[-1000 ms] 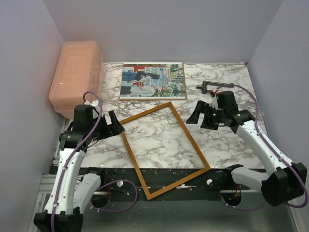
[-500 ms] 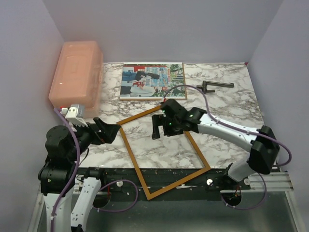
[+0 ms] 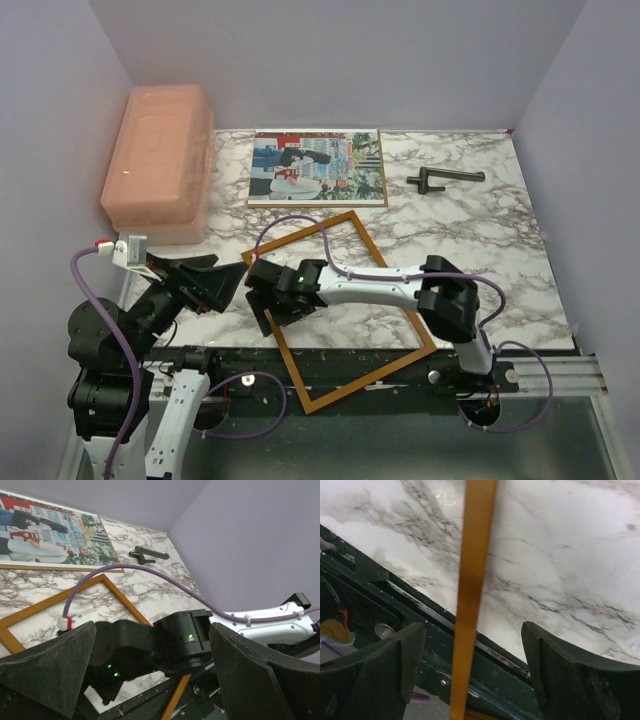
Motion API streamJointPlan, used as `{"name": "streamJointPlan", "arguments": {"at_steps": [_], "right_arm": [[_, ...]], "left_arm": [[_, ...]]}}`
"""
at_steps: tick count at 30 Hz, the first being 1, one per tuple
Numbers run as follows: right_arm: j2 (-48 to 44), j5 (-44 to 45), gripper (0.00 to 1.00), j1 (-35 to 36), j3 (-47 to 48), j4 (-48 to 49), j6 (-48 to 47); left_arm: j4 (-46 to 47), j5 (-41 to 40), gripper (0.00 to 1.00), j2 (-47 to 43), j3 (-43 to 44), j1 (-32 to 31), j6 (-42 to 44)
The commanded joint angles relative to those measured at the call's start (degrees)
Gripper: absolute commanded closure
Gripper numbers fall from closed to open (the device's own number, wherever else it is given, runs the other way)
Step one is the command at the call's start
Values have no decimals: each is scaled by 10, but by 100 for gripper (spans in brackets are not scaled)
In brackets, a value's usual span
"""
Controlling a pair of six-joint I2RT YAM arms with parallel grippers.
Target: Put the photo into the frame
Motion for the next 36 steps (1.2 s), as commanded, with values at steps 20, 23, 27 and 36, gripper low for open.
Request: {"name": "streamJointPlan", "arguments": {"at_steps": [20,23,27,36], "right_arm": [[101,122,94,48,90,-126,30],[88,146,100,46,75,-140,49],[62,150,100,37,36,-144,74],[-20,141,100,10,-61,-135,123]], "left_arm": [[9,29,1,-18,-21,3,-27],[9,30,2,-19,-28,3,-28],[9,28,1,-21,-38,3,-29],[10,27,1,-26,-57,3,-33]]}}
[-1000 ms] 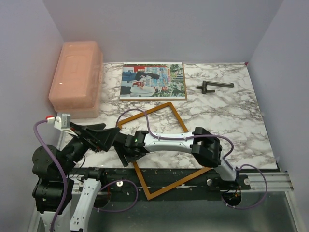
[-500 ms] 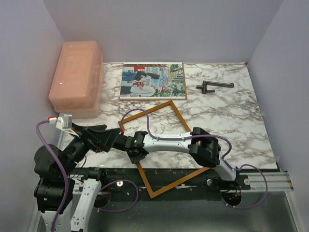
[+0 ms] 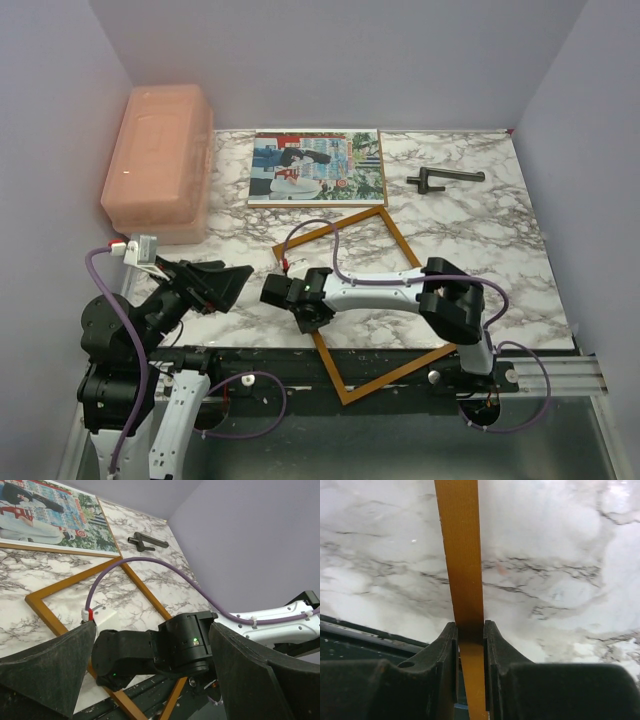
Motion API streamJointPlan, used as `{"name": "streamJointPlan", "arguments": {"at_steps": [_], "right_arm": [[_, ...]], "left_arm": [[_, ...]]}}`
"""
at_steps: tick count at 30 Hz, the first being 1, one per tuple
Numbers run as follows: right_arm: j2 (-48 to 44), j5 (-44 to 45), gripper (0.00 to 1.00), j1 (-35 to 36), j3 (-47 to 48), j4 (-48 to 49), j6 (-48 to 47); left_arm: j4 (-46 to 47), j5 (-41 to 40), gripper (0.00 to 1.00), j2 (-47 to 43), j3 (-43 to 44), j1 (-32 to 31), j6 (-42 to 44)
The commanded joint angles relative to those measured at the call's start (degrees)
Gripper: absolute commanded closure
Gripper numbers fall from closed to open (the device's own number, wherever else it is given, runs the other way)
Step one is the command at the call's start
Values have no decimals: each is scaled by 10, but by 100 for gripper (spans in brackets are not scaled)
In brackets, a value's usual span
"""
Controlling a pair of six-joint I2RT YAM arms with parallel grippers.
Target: Put the photo into the frame
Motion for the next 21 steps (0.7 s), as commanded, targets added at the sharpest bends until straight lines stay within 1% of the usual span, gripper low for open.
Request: {"name": "streamJointPlan", "arguments": {"at_steps": [1,3,5,6,7,9,12,14,21], "right_arm": [[-46,25,100,-17,-40,-32,48],[-49,28,98,-21,-43,-32,43],[-45,32,93,-21,-32,-38,33],[-41,32,88,-21,-24,-43,27],[-37,35,75,-21,-13,-49,23],[-28,40,55,-21,6,-60,16],[-20,39,43,-21,21,-62,5],[-13,36,40,-21,30,-62,-1],[31,35,42,-20,40,-64,-6]], "left_arm": [[6,13,1,-10,-13,3,-10],[8,14,1,-11,-20,3,-13],[9,15,2,-11,-26,3,-16],[9,15,1,-12,-29,3,-17],[9,15,1,-12,-31,3,-18],[6,14,1,-13,-34,3,-18],[-1,12,2,-13,-39,3,-17],[-5,11,2,-13,-42,3,-18],[-24,5,1,-15,-46,3,-14]]}}
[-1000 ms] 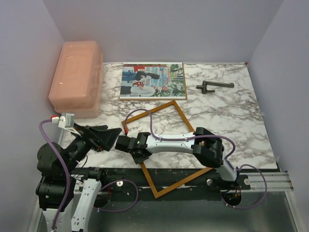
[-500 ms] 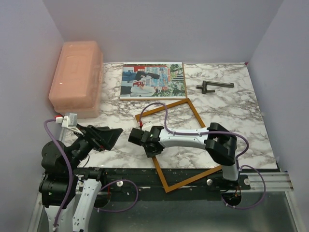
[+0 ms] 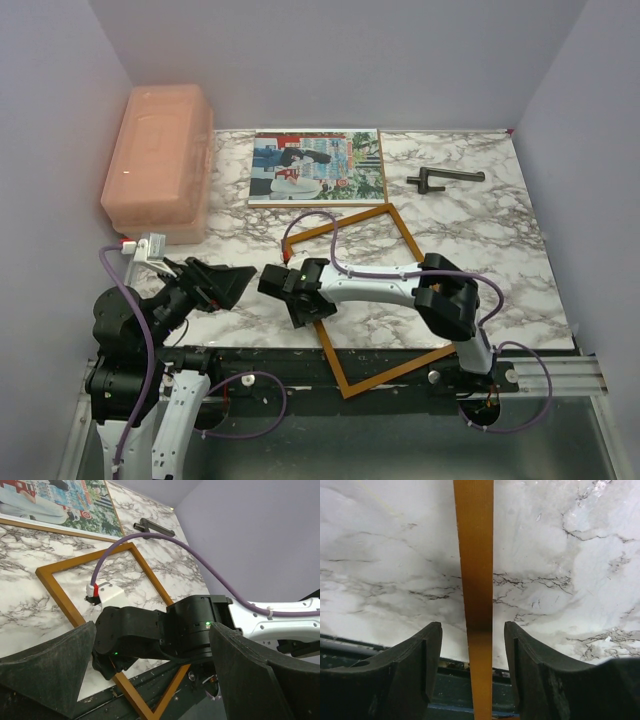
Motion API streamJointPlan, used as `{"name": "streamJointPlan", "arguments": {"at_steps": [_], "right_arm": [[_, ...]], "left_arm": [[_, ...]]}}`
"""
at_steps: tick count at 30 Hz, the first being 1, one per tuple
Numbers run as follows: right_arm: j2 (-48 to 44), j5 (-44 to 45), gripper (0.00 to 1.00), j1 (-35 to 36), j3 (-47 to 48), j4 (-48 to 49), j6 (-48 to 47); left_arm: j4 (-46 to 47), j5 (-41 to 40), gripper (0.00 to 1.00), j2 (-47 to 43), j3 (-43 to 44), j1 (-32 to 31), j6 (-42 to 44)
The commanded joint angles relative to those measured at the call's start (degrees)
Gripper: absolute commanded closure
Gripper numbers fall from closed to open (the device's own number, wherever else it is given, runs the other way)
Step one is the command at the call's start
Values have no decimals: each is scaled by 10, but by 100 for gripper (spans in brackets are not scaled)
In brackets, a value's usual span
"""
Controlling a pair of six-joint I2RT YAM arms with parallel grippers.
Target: Put the photo into the frame
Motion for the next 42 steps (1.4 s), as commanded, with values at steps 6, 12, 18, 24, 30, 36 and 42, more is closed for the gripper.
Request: {"name": "streamJointPlan", "arguments": {"at_steps": [6,12,18,24,30,36,42], "right_arm": [[41,19,50,2,-21,13,1],[33,-8,80,2,-38,52,2],[2,-1,100,2,-29,50,10],[-52,10,100,-2,7,43,18],[-114,15,100,-7,45,46,29],[-192,7,100,-19,53,77,45],[-274,-9,100,-31,20,148,71]], "left_arm": [[-34,7,2,-7,17,3,5],[-59,-27,1,-7,46,3,10],[-100,-75,1,5,79,3,22],[-167,-141,2,29,98,3,38],[-173,-125,1,38,80,3,29],[-133,-59,2,34,40,3,3],[-49,34,2,35,-16,3,-51]]}}
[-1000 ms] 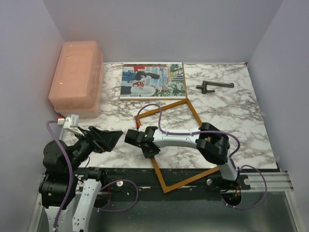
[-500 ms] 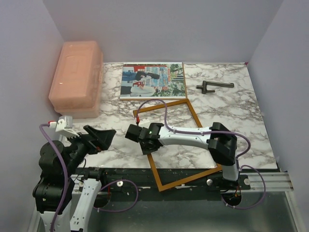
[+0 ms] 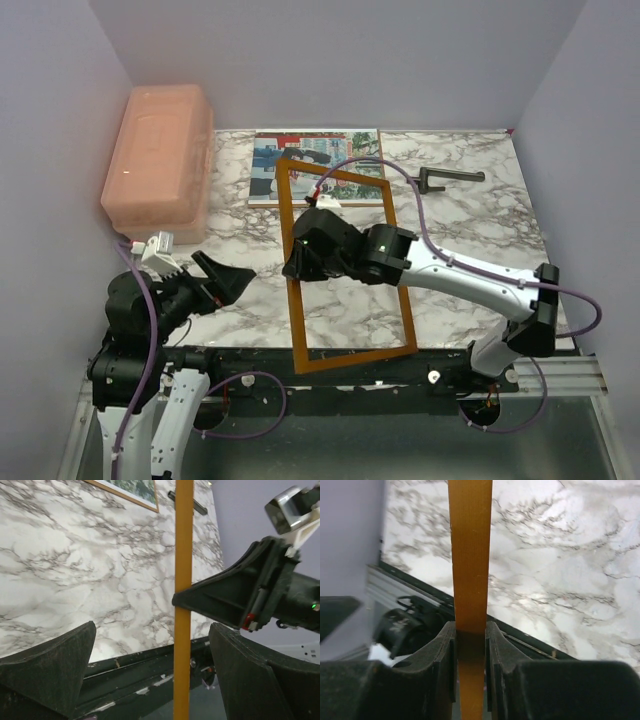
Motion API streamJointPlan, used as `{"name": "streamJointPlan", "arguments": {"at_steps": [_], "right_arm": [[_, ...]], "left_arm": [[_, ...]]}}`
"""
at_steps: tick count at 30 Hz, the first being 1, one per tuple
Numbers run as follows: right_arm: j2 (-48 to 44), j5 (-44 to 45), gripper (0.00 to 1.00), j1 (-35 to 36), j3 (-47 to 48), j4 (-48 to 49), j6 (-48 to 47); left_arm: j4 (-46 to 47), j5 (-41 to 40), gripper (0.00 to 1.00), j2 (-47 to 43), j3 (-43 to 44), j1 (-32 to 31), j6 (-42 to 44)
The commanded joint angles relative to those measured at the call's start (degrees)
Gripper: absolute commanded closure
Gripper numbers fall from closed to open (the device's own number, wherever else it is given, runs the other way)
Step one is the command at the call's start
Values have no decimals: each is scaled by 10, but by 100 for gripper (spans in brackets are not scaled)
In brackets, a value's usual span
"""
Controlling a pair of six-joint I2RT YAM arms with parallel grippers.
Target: Put the photo into the frame
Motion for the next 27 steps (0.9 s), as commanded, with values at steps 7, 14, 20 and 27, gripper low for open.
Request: {"name": "streamJointPlan", "arguments": {"at_steps": [7,14,20,27], "right_arm": [[-127,-5,100,-24,-60,127,64],[-161,-9,99,-32,-84,171,78],[-153,-25,100,-35,-76,178,82],[-146,-40,100,-39,-69,194,88]], "left_arm": [[194,213,2,1,-95,3,-102],[306,313,2,6,-140,1,-166],[338,361,3,33,-146,-13,-176],[346,346,5,70,-146,-77,-170]]}}
